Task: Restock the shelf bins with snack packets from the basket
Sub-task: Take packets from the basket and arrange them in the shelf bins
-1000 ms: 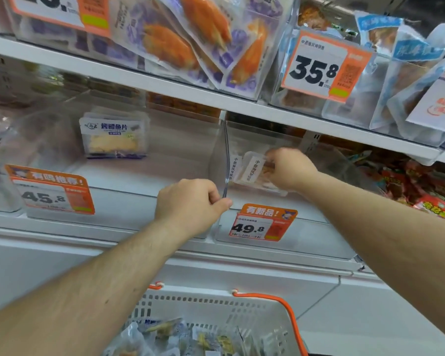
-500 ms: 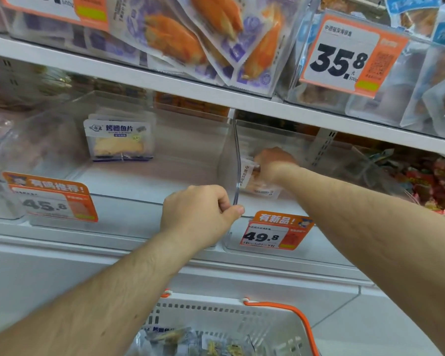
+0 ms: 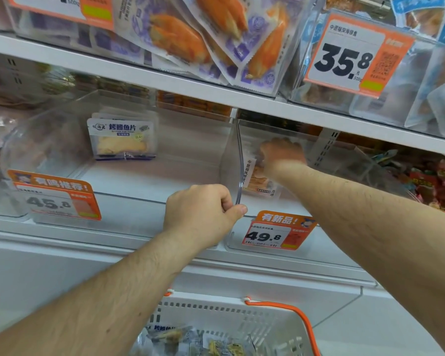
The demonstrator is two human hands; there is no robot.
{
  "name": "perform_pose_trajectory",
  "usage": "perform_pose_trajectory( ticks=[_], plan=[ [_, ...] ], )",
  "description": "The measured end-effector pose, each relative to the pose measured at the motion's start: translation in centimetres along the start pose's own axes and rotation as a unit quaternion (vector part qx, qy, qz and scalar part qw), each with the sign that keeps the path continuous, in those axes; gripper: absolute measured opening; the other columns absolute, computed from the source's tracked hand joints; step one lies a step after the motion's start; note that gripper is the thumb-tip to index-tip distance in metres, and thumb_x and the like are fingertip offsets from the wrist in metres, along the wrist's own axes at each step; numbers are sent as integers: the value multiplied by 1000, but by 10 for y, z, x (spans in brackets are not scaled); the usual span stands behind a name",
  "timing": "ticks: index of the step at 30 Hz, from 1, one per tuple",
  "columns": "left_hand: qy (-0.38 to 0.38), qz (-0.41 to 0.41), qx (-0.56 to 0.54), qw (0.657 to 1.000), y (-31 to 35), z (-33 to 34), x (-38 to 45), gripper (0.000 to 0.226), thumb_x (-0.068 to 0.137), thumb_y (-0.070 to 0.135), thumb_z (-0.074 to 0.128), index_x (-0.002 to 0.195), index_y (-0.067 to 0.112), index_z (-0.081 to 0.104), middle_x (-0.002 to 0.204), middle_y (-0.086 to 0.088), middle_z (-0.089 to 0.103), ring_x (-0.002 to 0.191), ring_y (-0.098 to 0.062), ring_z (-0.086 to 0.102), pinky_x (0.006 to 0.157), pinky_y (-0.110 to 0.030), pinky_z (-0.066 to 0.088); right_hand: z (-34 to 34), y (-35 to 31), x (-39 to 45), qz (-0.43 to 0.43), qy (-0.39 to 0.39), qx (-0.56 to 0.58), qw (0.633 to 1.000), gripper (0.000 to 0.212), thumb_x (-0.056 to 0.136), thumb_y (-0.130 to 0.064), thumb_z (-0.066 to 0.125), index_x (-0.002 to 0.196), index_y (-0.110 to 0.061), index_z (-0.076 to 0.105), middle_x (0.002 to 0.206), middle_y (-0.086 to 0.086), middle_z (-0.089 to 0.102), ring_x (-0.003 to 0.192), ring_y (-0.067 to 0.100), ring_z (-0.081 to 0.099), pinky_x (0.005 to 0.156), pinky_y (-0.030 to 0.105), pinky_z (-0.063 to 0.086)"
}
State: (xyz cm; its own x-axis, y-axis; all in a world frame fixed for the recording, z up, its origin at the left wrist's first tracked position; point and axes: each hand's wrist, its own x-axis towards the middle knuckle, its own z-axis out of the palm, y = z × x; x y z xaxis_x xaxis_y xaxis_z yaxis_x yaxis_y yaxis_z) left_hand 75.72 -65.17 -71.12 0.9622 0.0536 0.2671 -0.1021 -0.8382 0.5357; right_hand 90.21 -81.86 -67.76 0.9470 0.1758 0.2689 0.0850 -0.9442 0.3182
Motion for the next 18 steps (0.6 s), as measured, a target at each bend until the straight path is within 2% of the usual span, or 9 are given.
perform_pose_trajectory(
  ticks=[7,10,12,15,18],
  plan=[
    [-5,1,-5,1000,1,-2,-2,38,87,62,58,72,27,59,68,14,60,74,-7,55,69,-27,32,-6,5,-7,1,25,23,999,39,85,-37,69,117,-20,56,109,6,58,104,27,54,89,40,45],
    [-20,-2,0,1000,2,-3,0,39,87,63,58,71,28,57,70,14,60,78,-9,56,70,-28,34,-22,2,-27,14,57,93,994,30,88,-40,65,109,-20,61,92,2,60,85,24,58,77,36,51],
    [-38,-5,0,999,2,-5,0,38,86,63,58,72,28,56,72,14,60,81,-12,57,71,-28,35,-35,-3,-48,26,80,145,986,24,90,-38,61,103,-19,65,87,0,62,80,23,60,75,36,52],
    [-60,15,-40,997,2,-12,-5,27,85,58,64,89,32,60,85,17,61,91,-12,59,75,-29,39,-49,-11,-82,16,176,198,964,18,86,-32,59,89,-16,67,84,1,65,80,25,60,76,40,51],
    [-41,59,-33,997,3,-21,-18,46,83,53,68,121,29,55,110,12,57,107,-15,52,92,-34,39,-52,-21,-118,-50,329,249,910,10,78,-21,61,75,-11,62,74,5,59,69,27,55,63,41,44]
  ],
)
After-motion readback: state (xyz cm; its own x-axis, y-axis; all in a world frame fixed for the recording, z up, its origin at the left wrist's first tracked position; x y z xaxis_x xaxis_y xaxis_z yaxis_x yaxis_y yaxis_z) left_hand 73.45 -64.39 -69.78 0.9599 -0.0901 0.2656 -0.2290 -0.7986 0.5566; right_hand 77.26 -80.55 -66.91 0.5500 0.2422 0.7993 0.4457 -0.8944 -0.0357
